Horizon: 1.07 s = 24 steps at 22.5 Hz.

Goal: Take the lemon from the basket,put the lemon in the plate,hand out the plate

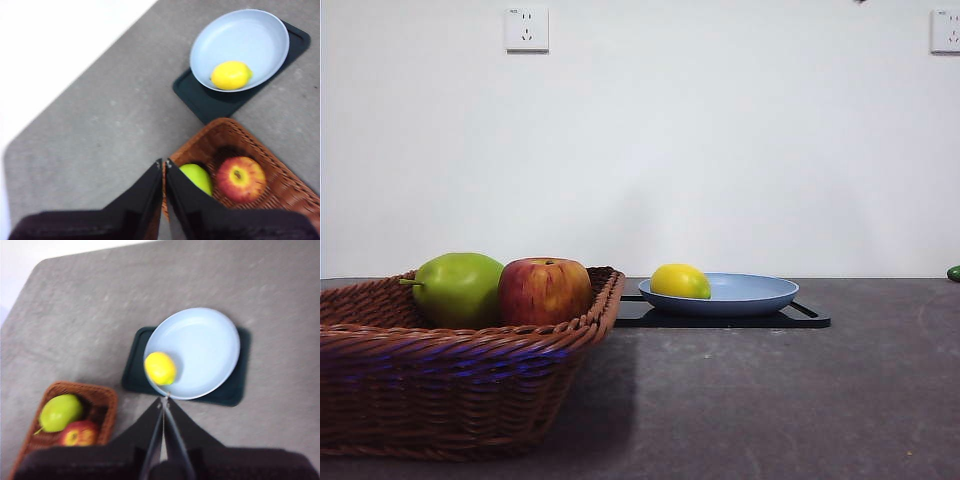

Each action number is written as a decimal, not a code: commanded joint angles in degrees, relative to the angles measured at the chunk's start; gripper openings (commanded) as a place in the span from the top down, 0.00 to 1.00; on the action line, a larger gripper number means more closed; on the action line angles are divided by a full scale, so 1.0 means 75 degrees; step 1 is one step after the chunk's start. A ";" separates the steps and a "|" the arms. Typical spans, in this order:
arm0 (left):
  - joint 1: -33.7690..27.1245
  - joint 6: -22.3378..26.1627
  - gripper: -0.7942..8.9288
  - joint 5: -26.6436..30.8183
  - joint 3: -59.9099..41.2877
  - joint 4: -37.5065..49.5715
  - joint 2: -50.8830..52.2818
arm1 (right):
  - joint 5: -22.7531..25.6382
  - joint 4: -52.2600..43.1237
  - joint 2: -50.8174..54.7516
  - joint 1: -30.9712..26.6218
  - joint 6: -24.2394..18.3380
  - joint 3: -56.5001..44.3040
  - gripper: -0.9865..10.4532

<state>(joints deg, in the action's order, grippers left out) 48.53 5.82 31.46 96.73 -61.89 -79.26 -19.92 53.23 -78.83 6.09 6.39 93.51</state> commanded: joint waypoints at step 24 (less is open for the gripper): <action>-0.3684 -0.0842 0.91 -0.3698 -0.8192 0.5549 0.6677 | 0.3914 -0.5094 0.6429 0.2996 -0.0134 -0.8003 0.91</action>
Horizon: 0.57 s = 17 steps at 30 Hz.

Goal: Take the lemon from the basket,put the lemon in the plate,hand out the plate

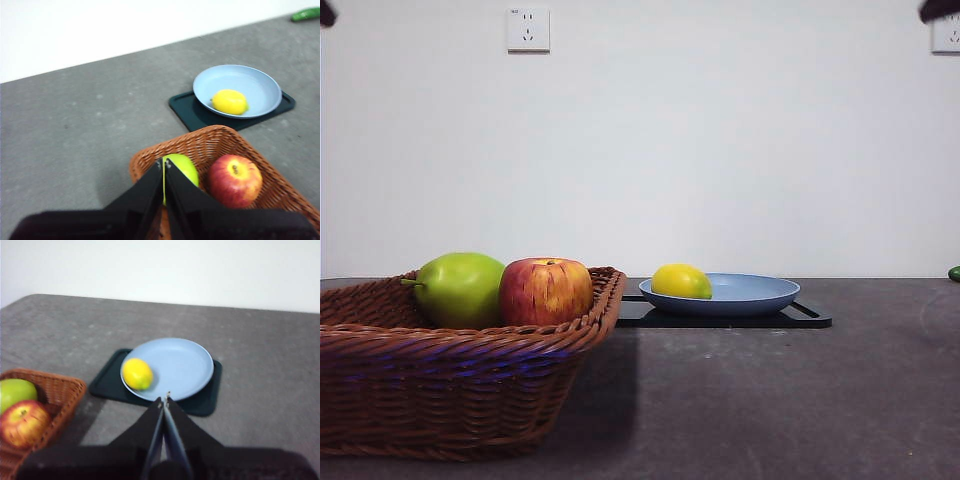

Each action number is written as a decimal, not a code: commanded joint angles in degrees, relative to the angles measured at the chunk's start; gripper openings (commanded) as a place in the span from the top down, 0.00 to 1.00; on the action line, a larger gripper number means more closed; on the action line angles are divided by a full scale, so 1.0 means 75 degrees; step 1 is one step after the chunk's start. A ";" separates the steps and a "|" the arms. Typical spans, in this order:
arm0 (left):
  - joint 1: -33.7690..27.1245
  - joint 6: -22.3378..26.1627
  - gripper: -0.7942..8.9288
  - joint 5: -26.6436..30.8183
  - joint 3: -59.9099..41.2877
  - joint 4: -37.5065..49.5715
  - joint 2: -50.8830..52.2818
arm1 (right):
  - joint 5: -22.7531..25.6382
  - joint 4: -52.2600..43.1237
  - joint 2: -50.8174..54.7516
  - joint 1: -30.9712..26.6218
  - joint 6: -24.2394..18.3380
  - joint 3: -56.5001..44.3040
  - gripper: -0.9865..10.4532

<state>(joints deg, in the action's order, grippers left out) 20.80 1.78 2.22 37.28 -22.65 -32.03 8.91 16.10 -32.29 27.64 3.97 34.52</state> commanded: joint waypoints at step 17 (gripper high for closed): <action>0.0015 -0.0291 0.91 0.0490 -0.0507 0.0446 0.0842 | 0.0067 -0.0256 0.0525 0.0172 0.1067 -0.0274 0.90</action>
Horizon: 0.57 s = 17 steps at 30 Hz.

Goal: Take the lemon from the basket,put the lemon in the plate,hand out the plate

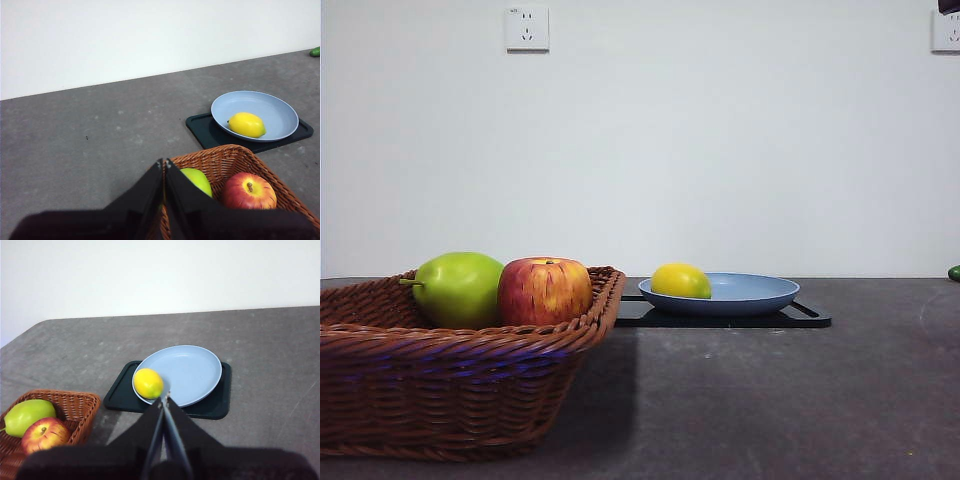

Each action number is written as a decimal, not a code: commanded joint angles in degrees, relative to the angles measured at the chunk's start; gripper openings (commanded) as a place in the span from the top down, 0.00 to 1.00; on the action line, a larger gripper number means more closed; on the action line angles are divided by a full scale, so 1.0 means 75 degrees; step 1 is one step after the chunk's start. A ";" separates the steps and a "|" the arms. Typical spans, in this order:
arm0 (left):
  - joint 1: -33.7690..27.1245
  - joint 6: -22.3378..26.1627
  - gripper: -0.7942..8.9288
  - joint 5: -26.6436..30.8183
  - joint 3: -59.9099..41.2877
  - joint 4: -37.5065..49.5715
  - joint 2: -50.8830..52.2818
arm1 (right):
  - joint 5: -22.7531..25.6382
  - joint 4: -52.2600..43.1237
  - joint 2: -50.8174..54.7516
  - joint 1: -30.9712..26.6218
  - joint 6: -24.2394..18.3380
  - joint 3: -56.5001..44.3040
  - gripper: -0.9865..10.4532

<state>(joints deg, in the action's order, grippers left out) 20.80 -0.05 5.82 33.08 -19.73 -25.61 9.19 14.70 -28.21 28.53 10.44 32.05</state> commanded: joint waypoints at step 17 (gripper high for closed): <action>-0.1501 0.0557 0.91 0.0020 -0.0527 -0.0892 0.2442 | 0.0026 -0.0073 0.0026 0.0052 0.0207 0.0055 0.90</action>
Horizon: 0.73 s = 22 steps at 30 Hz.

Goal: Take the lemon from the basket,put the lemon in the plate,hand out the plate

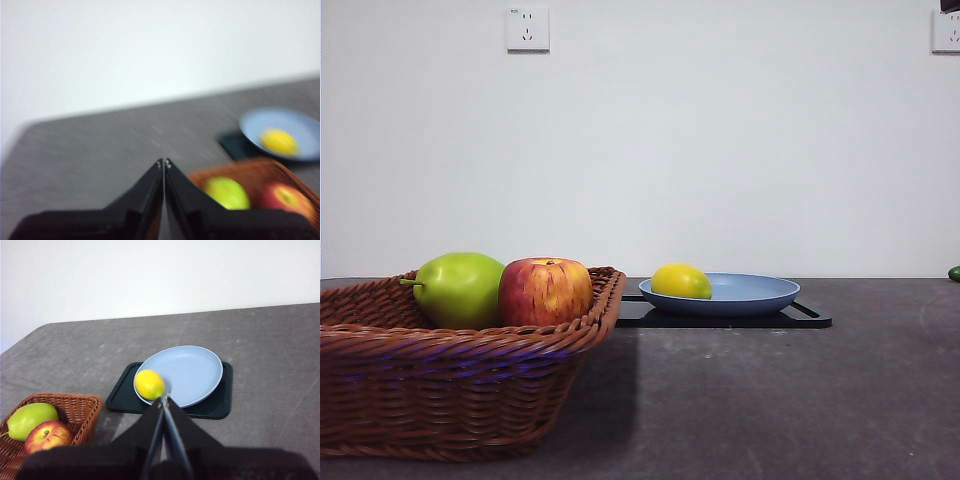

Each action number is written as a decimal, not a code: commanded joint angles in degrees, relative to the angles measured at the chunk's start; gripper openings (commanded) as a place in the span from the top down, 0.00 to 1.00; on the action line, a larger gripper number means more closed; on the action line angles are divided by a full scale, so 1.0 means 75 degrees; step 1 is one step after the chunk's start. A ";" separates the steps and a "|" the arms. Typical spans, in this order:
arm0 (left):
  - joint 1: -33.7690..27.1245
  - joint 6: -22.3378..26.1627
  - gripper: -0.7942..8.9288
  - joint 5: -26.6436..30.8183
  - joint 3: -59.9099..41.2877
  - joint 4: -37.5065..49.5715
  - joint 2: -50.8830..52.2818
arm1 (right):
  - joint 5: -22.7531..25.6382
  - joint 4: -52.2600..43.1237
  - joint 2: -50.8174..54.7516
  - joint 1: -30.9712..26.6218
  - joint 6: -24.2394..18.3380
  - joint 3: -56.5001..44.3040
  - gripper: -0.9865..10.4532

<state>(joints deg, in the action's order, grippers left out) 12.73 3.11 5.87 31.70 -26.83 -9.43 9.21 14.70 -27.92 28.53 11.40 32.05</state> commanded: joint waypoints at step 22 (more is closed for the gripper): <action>-0.1510 0.0131 0.91 -0.0003 -0.3754 0.1661 0.1122 | 0.0023 -0.0073 -0.0012 0.0052 0.0076 0.0055 0.90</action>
<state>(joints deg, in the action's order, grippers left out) 1.61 3.46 5.82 3.57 -15.51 -1.48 9.19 14.70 -27.88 28.53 11.40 32.05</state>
